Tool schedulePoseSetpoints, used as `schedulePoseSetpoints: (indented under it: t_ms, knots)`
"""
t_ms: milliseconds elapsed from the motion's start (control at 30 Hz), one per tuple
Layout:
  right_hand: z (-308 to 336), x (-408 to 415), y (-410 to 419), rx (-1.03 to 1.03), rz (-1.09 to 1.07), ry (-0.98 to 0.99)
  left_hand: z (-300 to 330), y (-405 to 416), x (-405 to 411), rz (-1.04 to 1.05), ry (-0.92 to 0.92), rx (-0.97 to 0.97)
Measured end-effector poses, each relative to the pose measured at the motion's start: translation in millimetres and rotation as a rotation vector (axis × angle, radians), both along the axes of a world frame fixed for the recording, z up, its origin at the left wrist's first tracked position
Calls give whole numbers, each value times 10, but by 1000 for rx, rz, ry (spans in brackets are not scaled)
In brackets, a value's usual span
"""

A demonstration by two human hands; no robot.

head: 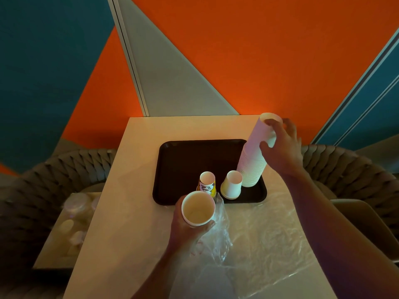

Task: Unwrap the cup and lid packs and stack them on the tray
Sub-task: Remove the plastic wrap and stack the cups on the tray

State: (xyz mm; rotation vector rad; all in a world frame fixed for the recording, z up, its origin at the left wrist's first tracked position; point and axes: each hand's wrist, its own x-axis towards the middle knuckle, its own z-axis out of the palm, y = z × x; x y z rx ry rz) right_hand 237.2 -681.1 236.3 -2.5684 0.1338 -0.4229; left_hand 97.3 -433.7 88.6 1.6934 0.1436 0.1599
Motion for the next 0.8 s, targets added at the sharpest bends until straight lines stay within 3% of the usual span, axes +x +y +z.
schedulePoseSetpoints:
  t_ms: [133, 233, 333, 433, 533, 633, 800]
  knots:
    - [131, -45, 48, -97, -55, 23, 1, 1, -1, -2, -5, -11]
    - [148, -213, 202, -59, -85, -71, 9, 0, 0, -5, -2, -12]
    - [29, -445, 441, 9, 54, -102, -7, 5, 3, 4, 13, -23]
    - [-221, -682, 666, 68, 354, 19, -11, 5, 2, 10, 21, -41]
    - [-447, -881, 853, 68, 549, 306, 10, -8, 3, 4, 29, -90]
    - [-610, -1003, 1008, 5, 606, 415, -12, -11, 25, 11, 8, -131]
    - [-711, -1082, 1200, -78, 561, 417, -92, -4, 61, 38, 52, -141]
